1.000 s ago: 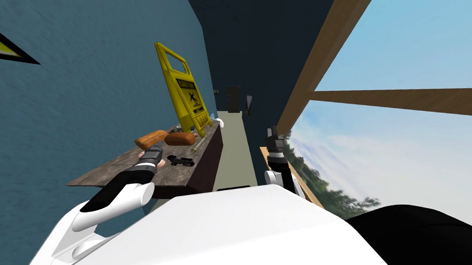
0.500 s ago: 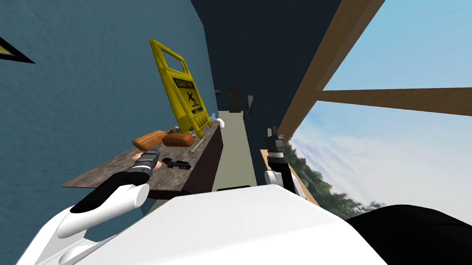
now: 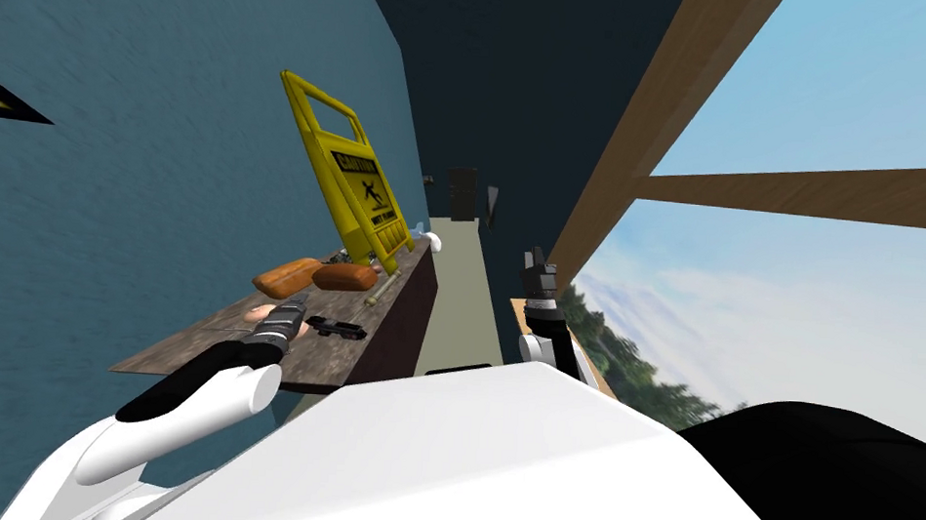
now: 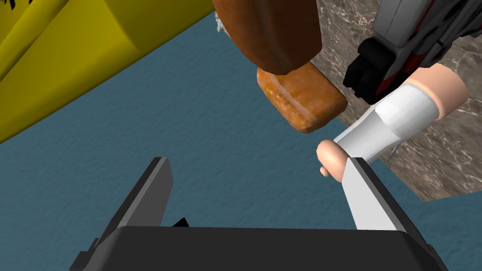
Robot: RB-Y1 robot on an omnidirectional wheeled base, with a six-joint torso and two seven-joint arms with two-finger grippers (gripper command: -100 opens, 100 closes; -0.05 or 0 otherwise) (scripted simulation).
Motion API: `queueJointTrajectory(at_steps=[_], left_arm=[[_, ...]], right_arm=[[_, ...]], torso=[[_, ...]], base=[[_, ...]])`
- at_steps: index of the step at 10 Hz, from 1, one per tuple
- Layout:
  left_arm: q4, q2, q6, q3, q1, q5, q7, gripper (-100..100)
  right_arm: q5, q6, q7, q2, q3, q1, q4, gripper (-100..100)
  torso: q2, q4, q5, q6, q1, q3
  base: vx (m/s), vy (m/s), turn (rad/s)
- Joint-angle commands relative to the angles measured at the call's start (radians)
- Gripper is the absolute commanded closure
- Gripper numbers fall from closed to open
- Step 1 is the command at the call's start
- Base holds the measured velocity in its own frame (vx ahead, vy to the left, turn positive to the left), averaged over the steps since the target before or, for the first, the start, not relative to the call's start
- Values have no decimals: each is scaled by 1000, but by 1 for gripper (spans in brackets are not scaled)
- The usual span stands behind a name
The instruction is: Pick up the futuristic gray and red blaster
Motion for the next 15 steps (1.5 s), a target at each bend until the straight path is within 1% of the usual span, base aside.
queueJointTrajectory(at_steps=[1, 2, 3, 4, 5, 6, 7, 8, 9, 10, 11, 12, 13, 14, 15], left_arm=[[0, 6, 50, 33, 4, 20, -24, -100], [0, 6, 82, 33, 4, 20, -24, -100], [0, 6, 100, 33, 4, 20, -24, -100], [-3, 6, 135, 62, 12, 38, -48, -100], [-3, 6, 166, 62, 12, 38, -48, -100], [-3, 6, 177, 62, 12, 38, -48, -100], [-6, 6, 218, 92, 22, 57, -72, -100], [-6, 6, 243, 92, 22, 57, -72, -100], [-6, 6, 253, 92, 22, 57, -72, -100], [-9, 5, 294, 120, 33, 76, -96, -100], [-9, 5, 317, 120, 33, 76, -96, -100], [-13, 4, 349, 147, 44, 95, -120, -100], [-13, 4, 384, 147, 44, 95, -120, -100], [-13, 4, 395, 147, 44, 95, -120, -100], [-17, 1, 428, 174, 56, 114, -143, -100]], right_arm=[[0, 0, 0, 0, 0, 0, 0, 0], [0, 0, 0, 0, 0, 0, 0, 0], [0, 0, 0, 0, 0, 0, 0, 0], [0, 0, 0, 0, 0, 0, 0, 0], [0, 0, 0, 0, 0, 0, 0, 0], [0, 0, 0, 0, 0, 0, 0, 0], [0, 0, 0, 0, 0, 0, 0, 0], [0, 0, 0, 0, 0, 0, 0, 0], [0, 0, 0, 0, 0, 0, 0, 0], [0, 0, 0, 0, 0, 0, 0, 0], [0, 0, 0, 0, 0, 0, 0, 0], [0, 0, 0, 0, 0, 0, 0, 0], [0, 0, 0, 0, 0, 0, 0, 0], [0, 0, 0, 0, 0, 0, 0, 0], [0, 0, 0, 0, 0, 0, 0, 0]], torso=[[0, 0, 0, 0, 0, 0], [-2, 0, 0, 0, -1, -1], [-3, -1, 0, 0, -1, -1], [-1, 0, 0, 0, 1, 0], [-2, 0, 0, 0, -1, -1], [-2, 0, 0, 0, 0, -1], [0, 0, 0, 0, 1, 0], [0, 0, 0, 0, 0, 0], [-2, 0, 0, 0, 0, -1], [-1, 0, 0, 0, 1, 0], [-2, 0, 0, 0, 1, -1], [-2, 0, 0, 0, 1, -1], [-4, -1, 0, 0, 0, -2], [-3, -1, 0, 0, 1, -2], [0, 0, 0, 0, 2, 0]], base=[[87, -48, 41], [102, -47, 40], [50, -18, 2], [88, -43, 32], [80, -40, 28], [34, -14, -6], [63, -29, 15], [88, -28, 18], [56, -15, 2], [87, -17, 4], [88, -22, 9], [126, -31, -11], [104, -20, 1], [37, -8, 2], [65, -10, -23]])
